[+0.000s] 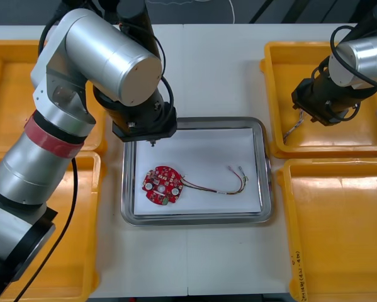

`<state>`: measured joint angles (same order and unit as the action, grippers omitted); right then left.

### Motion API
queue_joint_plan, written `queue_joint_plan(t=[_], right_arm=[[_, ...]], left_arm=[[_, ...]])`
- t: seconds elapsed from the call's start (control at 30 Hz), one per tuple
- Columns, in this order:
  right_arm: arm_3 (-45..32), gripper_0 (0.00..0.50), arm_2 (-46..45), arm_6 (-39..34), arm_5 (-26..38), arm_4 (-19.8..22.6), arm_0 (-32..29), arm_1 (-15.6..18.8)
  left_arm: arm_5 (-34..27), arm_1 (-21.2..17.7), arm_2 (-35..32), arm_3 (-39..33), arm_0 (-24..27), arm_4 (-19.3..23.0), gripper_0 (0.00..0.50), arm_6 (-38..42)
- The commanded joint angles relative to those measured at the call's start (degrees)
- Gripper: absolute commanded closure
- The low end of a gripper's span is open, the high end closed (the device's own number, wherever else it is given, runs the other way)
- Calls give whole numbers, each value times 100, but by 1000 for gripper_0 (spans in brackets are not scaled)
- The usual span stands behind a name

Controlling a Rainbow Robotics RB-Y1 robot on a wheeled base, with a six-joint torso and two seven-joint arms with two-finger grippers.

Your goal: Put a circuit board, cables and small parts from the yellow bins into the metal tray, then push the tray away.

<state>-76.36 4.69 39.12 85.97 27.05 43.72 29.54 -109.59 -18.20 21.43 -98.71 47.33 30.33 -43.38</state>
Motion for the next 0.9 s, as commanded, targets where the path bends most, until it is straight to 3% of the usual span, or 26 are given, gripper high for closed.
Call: queue_joint_plan(t=[0.03, 0.4, 0.67, 0.73, 0.77, 0.83, 0.9], right_arm=[[156, 10, 155, -36, -203, -50, -13, -36], [534, 7, 164, 87, -564, 29, -13, -36], [701, 15, 190, 105, -704, 117, -13, -36], [728, 178, 208, 105, -704, 143, -13, -36], [737, 218, 208, 105, -704, 152, -13, -36], [745, 399, 208, 105, -722, 160, -13, -36], [745, 467, 208, 114, -713, 169, -13, -36]], left_arm=[[69, 115, 239, 142, 303, -142, 500, 5], [465, 124, 239, 801, 286, -27, 500, -1076], [869, 159, 379, 968, 215, -27, 500, -1287], [939, 185, 388, 1047, 198, -27, 500, -1305], [948, 194, 397, 1074, 198, -19, 500, -1313], [1036, 229, 406, 1135, 163, -54, 500, -1340], [1106, 247, 414, 1135, 110, -89, 500, -1366]])
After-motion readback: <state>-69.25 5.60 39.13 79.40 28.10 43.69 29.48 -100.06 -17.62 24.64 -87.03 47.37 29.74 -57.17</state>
